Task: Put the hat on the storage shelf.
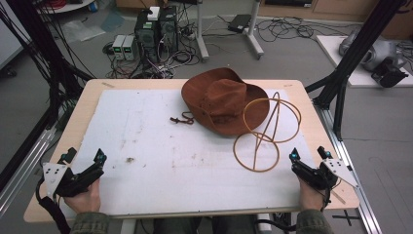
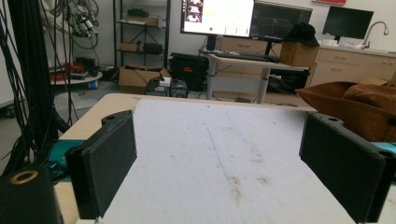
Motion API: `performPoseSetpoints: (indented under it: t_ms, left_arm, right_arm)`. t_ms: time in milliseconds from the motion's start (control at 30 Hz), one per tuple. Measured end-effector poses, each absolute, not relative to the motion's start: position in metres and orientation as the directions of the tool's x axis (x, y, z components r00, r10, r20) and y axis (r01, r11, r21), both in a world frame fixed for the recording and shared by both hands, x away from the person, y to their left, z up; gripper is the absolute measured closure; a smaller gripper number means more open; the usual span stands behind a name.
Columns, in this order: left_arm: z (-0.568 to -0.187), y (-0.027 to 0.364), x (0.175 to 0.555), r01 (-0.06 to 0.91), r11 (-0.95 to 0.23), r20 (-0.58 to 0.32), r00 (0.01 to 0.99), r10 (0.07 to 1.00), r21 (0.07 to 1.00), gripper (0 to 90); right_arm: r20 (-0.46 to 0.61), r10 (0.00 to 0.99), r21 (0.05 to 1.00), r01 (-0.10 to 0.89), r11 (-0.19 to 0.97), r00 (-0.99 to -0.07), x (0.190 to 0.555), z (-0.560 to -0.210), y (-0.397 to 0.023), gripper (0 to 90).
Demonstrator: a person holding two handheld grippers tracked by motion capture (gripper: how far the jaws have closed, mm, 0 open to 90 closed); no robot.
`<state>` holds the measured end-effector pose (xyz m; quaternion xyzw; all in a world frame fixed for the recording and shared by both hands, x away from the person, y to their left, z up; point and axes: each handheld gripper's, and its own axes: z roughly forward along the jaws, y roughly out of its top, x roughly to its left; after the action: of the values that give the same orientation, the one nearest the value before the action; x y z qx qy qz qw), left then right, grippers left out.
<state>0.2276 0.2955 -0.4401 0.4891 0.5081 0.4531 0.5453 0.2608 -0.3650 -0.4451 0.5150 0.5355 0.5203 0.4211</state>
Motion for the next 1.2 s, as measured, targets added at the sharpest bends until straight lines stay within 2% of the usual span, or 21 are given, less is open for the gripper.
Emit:
performPoseSetpoints:
  t_ms: [600,867,1000,1200]
  left_arm:
    - [-0.438,0.295,0.227,-0.001,0.106,-0.106,0.075,0.992,0.994,11.0]
    - [-0.41,0.287,0.239,-0.056,0.054,-0.044,0.156,0.987,0.997,10.7]
    - [-0.397,0.28,0.252,-0.055,0.061,-0.049,0.199,0.979,0.997,10.7]
    - [-0.362,0.253,0.292,-0.07,-0.077,0.095,0.314,0.945,0.995,10.8]
  right_arm:
    - [0.083,0.99,0.991,0.113,-0.07,-0.117,0.26,-0.445,-0.366,6.0]
    - [0.073,0.989,0.991,0.118,-0.058,-0.127,0.261,-0.445,-0.365,6.0]
    - [0.066,0.989,0.992,0.114,-0.051,-0.133,0.26,-0.444,-0.363,6.0]
    - [0.077,0.988,0.992,0.113,-0.062,-0.133,0.26,-0.444,-0.365,6.0]
